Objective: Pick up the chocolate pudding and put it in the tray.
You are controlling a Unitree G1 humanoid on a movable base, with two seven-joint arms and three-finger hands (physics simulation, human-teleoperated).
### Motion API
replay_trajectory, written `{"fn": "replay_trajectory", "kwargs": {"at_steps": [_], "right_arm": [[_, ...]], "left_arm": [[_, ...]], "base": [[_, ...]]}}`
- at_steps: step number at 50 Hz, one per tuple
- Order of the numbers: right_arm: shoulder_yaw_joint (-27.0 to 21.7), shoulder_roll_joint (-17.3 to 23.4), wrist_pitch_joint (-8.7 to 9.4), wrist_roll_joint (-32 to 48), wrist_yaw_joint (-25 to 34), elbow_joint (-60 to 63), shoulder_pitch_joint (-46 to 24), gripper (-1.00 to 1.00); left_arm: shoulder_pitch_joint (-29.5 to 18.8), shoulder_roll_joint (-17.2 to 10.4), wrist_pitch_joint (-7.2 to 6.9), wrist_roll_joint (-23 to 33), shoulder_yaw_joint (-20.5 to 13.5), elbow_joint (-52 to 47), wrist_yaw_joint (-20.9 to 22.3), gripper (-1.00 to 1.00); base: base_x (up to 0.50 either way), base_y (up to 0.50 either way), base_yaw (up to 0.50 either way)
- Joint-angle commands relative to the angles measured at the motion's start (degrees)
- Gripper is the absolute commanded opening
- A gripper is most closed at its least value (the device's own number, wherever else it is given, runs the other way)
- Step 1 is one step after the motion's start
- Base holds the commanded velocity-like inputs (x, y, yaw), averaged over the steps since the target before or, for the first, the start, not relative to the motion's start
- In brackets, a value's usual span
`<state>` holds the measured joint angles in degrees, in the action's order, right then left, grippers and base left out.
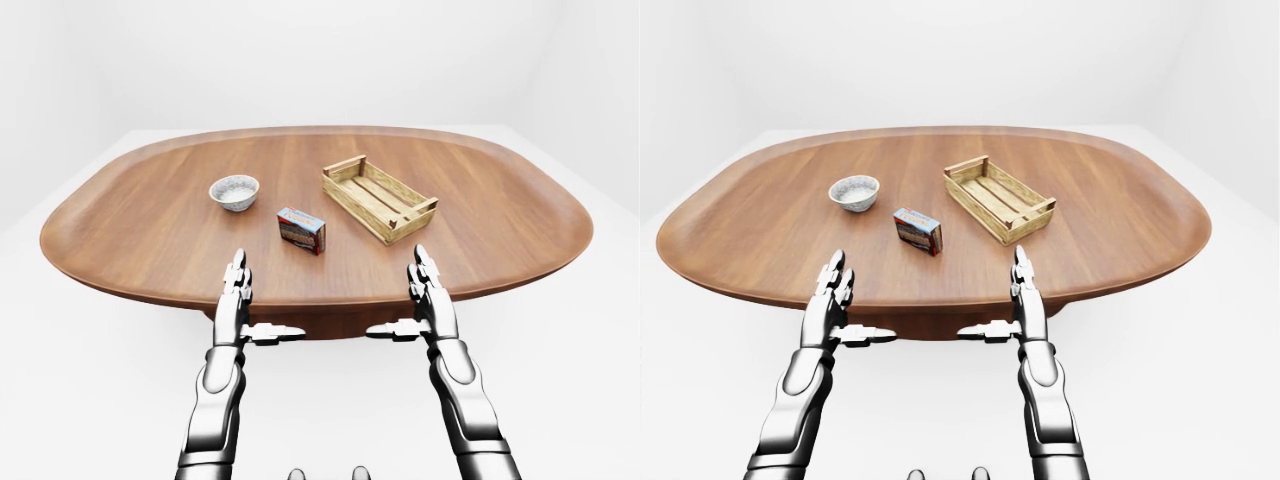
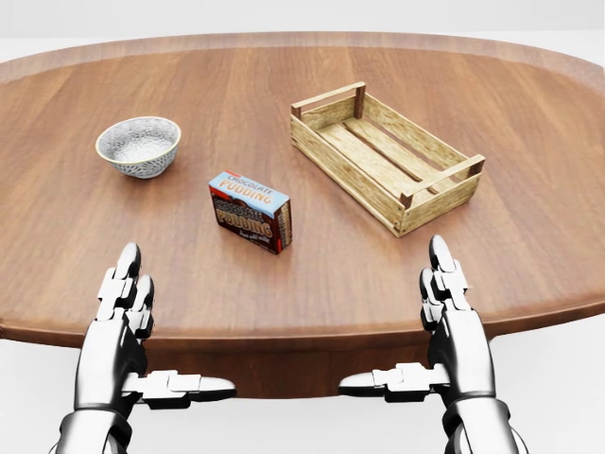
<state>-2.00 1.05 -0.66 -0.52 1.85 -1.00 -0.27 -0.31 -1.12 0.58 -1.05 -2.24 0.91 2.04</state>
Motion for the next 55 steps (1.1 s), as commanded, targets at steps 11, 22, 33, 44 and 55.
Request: {"fn": "replay_trajectory", "kwargs": {"at_steps": [11,22,33,44,55], "right_arm": [[0.0,0.0,0.25,0.0,0.0,-0.2,-0.2,1.0],[0.0,0.0,0.3,0.1,0.0,-0.2,-0.2,1.0],[0.0,0.0,0.44,-0.1,0.0,-0.3,-0.2,1.0],[-0.1,0.0,0.23,-0.2,0.0,-0.7,-0.3,1.0],[-0.1,0.0,0.28,-0.2,0.1,-0.6,-0.3,1.0]], "left_arm": [[-0.1,0.0,-0.19,0.0,-0.1,-0.2,0.1,1.0],[0.0,0.0,-0.88,0.0,-0.1,-0.9,0.0,1.0],[0.0,0.0,-0.88,0.0,-0.1,-0.9,0.0,1.0],[0.1,0.0,-0.9,0.0,-0.1,-0.9,0.0,1.0],[0.0,0.0,-0.87,0.0,-0.1,-0.9,0.0,1.0]], "base": [[0.0,0.18,0.0],[0.0,0.14,0.0],[0.0,0.08,0.0],[0.0,0.0,0.0],[0.0,0.0,0.0]]}}
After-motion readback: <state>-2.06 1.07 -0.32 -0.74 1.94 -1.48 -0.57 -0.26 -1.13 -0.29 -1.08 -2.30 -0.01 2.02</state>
